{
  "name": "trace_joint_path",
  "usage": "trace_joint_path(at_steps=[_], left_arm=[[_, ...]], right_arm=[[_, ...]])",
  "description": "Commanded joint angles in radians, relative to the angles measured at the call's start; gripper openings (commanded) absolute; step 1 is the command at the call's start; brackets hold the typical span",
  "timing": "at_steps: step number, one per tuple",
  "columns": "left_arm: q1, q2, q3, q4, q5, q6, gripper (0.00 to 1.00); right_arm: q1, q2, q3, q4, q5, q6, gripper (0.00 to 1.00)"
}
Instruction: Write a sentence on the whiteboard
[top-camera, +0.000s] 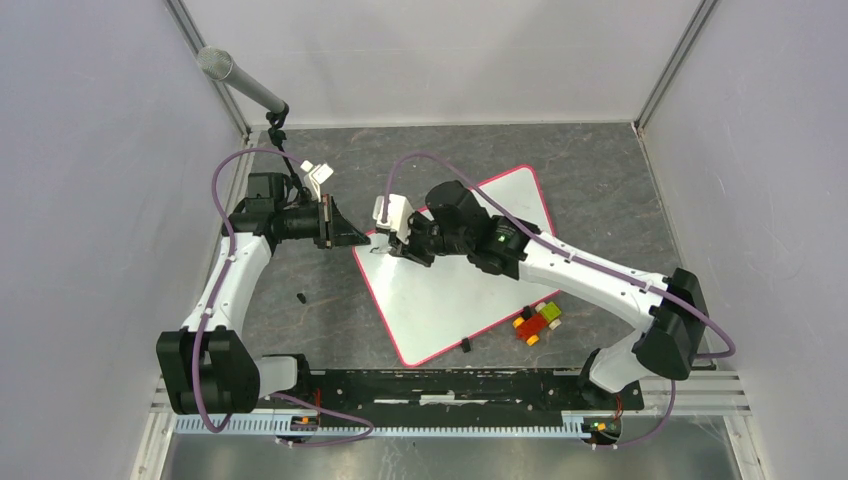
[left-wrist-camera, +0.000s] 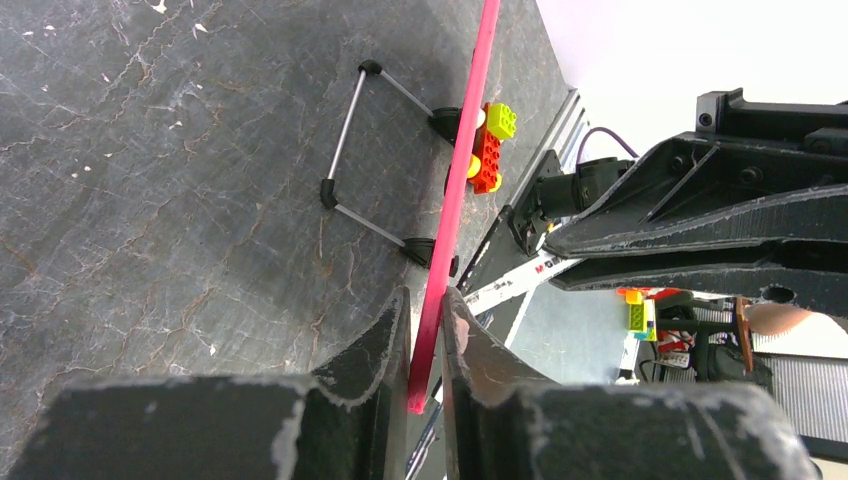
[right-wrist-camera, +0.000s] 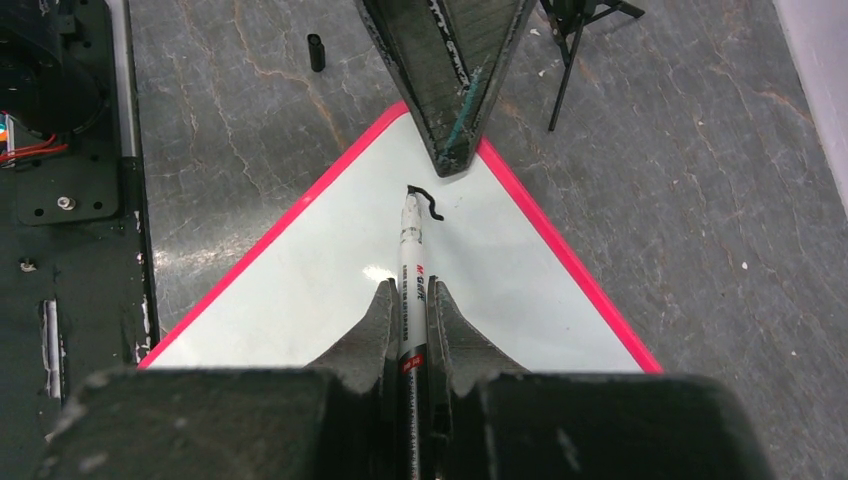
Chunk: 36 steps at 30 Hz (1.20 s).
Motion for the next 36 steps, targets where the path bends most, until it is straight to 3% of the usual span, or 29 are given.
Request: trace_joint_path(at_steps=[1,22,36], left_arm=[[-0.005,-0.021,0.011,-0.001,0.002,0.026,0.02],[-0.005,-0.022,0.009,0.0,-0.006,0.029,0.02],[-0.005,-0.025,0.008,-0.001,-0.005,0.029,0.03]], right_arm=[[0.012,0.007,0.023,0.0,0.005,-0.02,0.0],[0.035,-0.055,-0.102,-0.049,-0.002,-0.088,0.0],[0.009,-0.074,-0.069,-0.056,0.049,-0.089,0.0]])
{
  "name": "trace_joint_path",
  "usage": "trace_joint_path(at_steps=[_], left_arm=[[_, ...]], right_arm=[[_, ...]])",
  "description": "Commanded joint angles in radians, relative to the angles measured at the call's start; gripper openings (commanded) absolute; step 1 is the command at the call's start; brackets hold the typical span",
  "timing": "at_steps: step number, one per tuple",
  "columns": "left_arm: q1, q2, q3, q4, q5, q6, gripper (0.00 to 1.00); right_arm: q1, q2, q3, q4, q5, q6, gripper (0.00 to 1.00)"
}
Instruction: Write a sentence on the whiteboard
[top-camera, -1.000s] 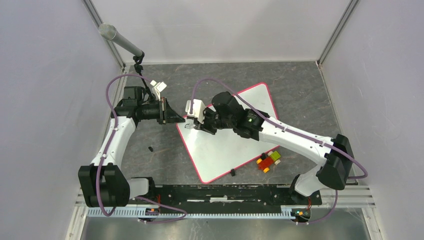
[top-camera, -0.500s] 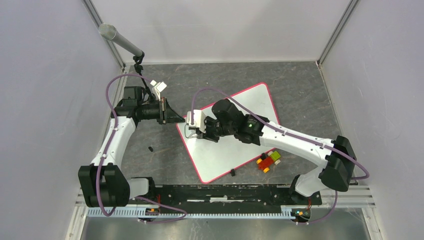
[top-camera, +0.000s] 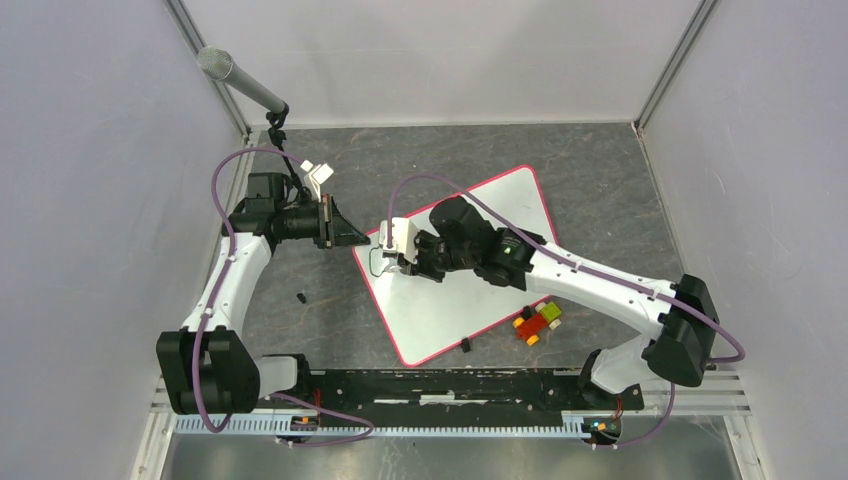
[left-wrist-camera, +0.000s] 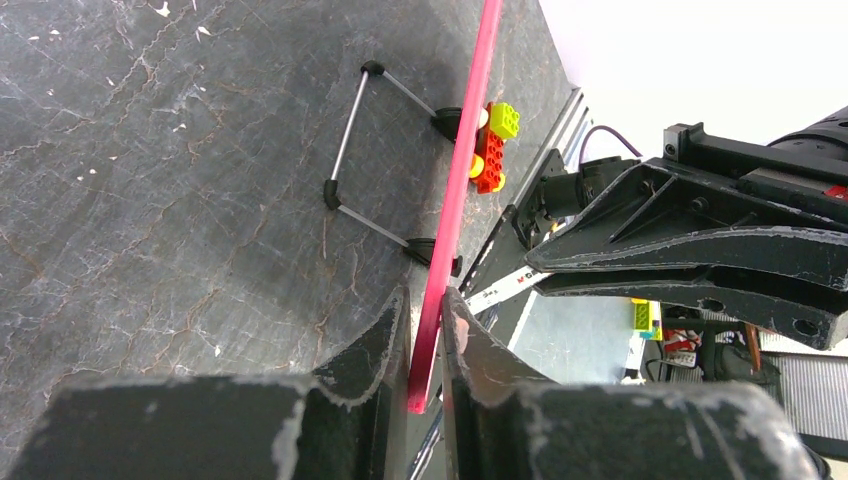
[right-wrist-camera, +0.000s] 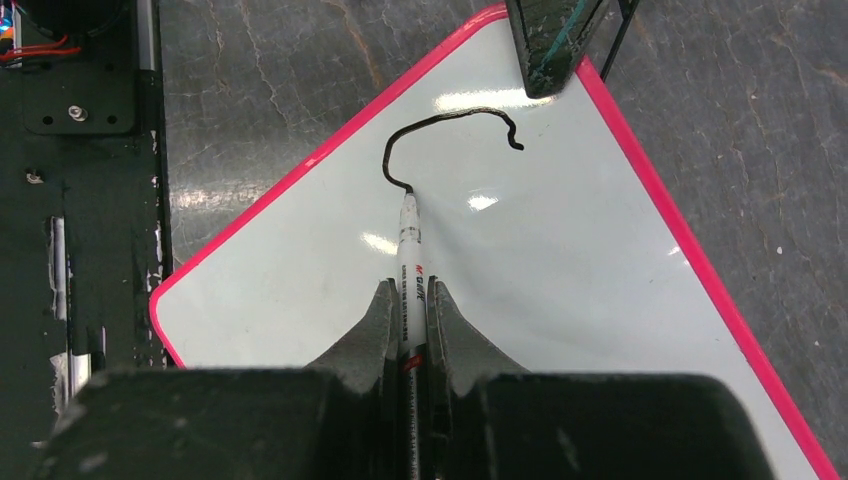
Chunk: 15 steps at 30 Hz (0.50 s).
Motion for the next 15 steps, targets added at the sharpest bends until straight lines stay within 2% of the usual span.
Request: trace_joint_path(at_steps=[1,15], left_arm=[[-0.005,-0.024,0.008,-0.001,-0.002,0.019,0.02],[-0.005,-0.027,0.006,-0.002,-0.004,0.02,0.02]], right_arm=[[-0.014,-0.02,0.032,-0.002,0.046,-0.01,0.0],[-0.012,0.014,0.082,0.027,0.0,0.018,0.0]])
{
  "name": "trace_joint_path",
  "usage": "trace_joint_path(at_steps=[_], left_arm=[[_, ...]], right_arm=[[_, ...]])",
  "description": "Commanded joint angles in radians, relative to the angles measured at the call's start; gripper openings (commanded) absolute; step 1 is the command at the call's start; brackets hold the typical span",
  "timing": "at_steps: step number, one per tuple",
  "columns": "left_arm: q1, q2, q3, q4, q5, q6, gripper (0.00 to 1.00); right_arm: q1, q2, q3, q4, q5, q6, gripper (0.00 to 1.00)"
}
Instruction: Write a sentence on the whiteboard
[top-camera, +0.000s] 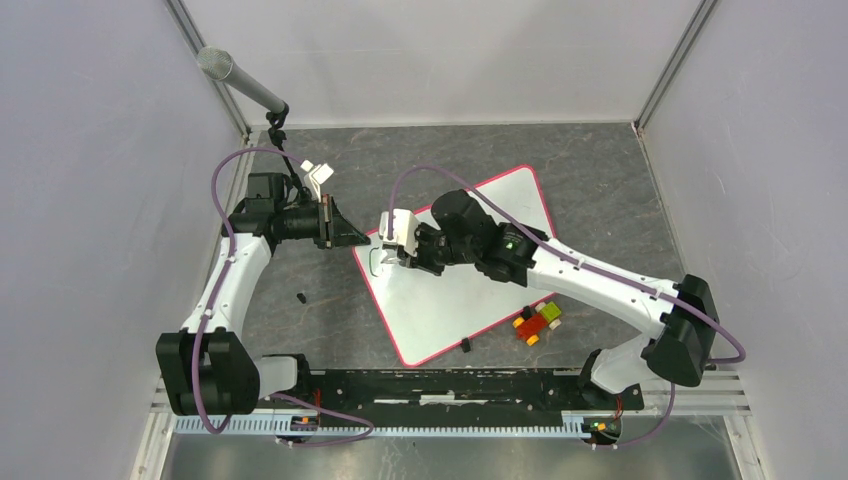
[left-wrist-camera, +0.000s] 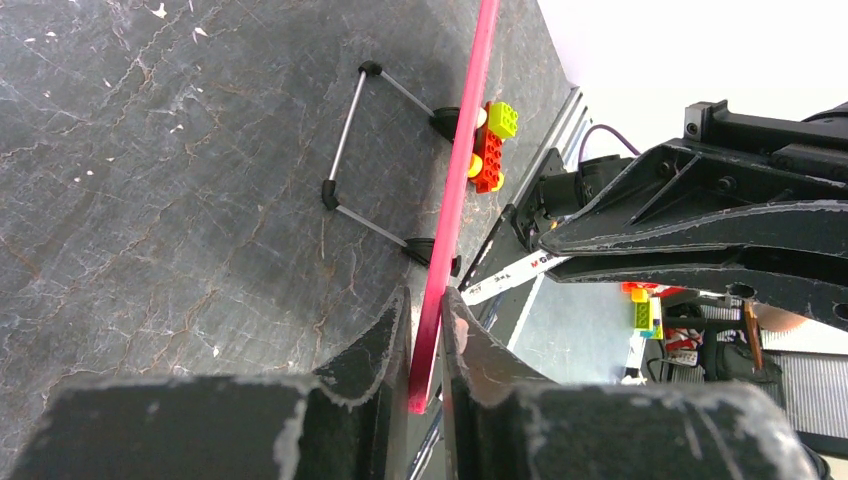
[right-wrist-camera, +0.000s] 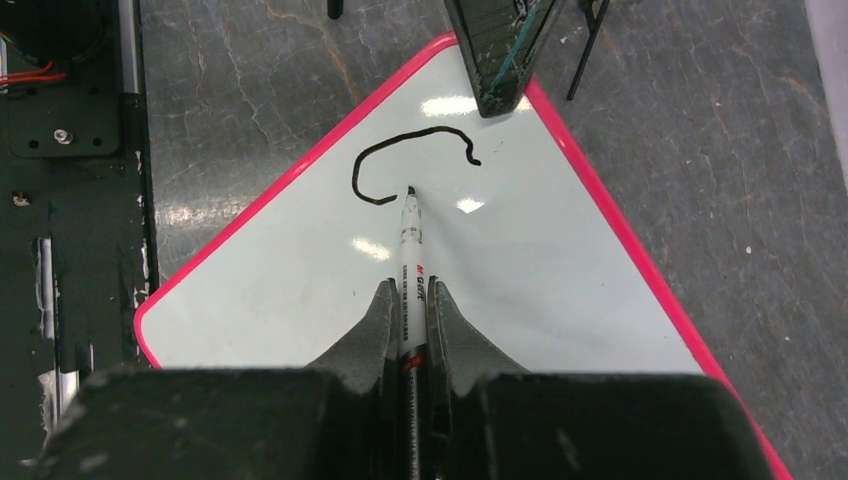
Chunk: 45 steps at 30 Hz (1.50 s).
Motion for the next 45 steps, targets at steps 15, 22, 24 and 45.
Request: trace_joint_path(at_steps=[15,22,24,45], left_arm=[[-0.005,-0.019,0.006,-0.002,-0.01,0.019,0.03],[-0.005,-0.019,0.008,-0.001,-0.013,0.017,0.02],[-0.005,-0.019,0.008,-0.001,-0.013,0.017,0.02],[-0.005,-0.029,0.006,0.0,-0.022,0.014,0.02]], right_arm=[[0.001,0.025,0.033,0.036,-0.002,0.003,0.0],[-0.021,0.001,0.004,0.023,0.048,-0.009,0.0],[-0.03,-0.006,-0.006,0.022,0.051,-0.01,0.0],[-0.023,-0.034,-0.087,0.001,0.001,-0.009,0.0]])
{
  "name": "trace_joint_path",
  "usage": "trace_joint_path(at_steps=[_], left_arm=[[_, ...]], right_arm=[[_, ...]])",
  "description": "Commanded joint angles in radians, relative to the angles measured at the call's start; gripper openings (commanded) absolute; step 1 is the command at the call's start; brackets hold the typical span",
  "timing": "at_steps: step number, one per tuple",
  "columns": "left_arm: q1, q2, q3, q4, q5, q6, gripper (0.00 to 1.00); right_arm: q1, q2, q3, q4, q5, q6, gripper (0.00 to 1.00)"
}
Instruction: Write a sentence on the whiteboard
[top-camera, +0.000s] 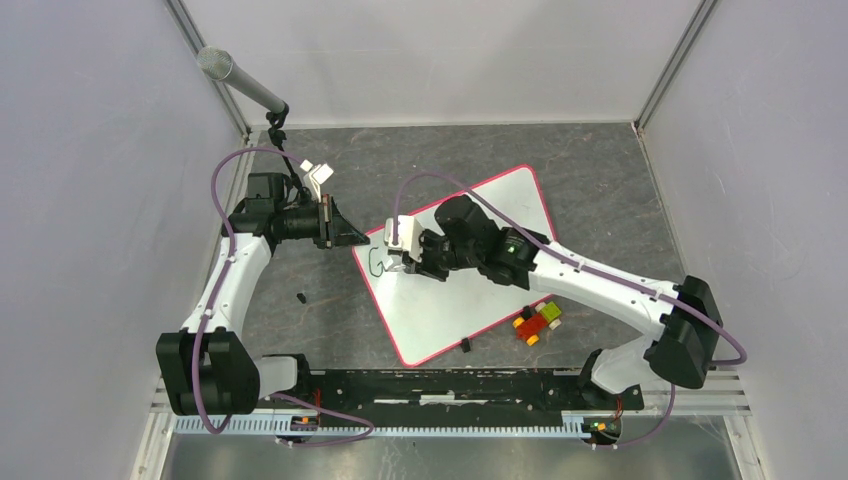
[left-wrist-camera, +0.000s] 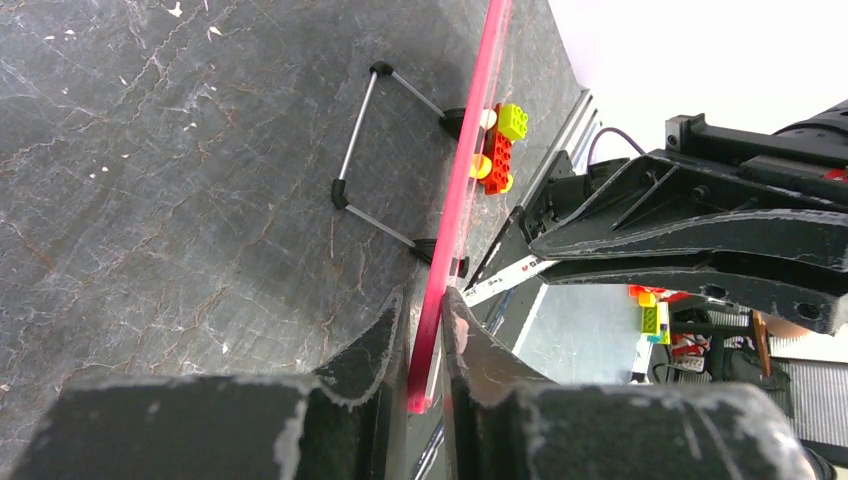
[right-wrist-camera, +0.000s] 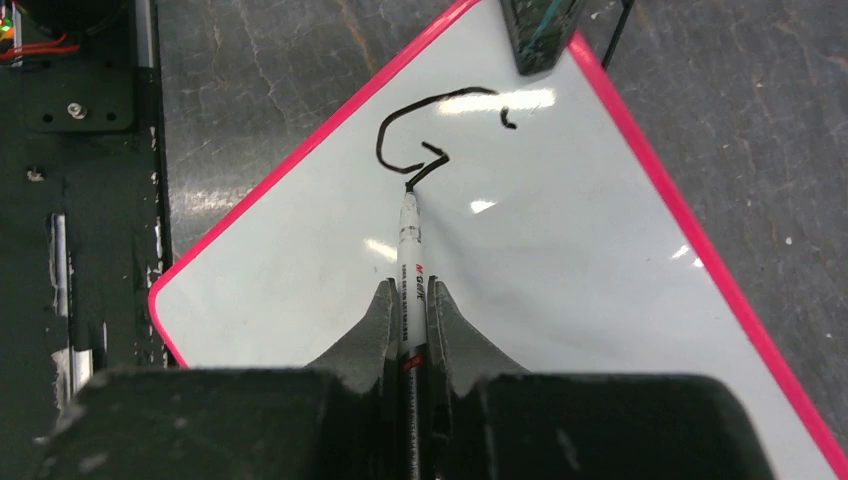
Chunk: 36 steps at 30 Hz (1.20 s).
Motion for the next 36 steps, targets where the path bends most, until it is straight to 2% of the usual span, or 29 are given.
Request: trace_joint_path(at_steps=[1,16,24,36], left_arm=[[-0.005,-0.03,0.006,0.0,-0.003,0.013,0.02],[-0.005,-0.035,0.003,-0.002,-0.001,0.014,0.02],[-0.006,-0.032,0.005,-0.002,0.004,0.012,0.02],[-0.005,-0.035,0.003,-0.001,0.003,0.016,0.02]], right_arm=[[-0.003,-0.031,-0.049,-0.014,0.015,-0.01,0.0],[-0.031,-0.065,0.063,-0.032,-0.033,0.013,0.0],[-0.041,-0.057,0.06,-0.018,0.025,0.013,0.0],[-0.041,-0.029,0.052,0.001,0.033,0.007,0.0]])
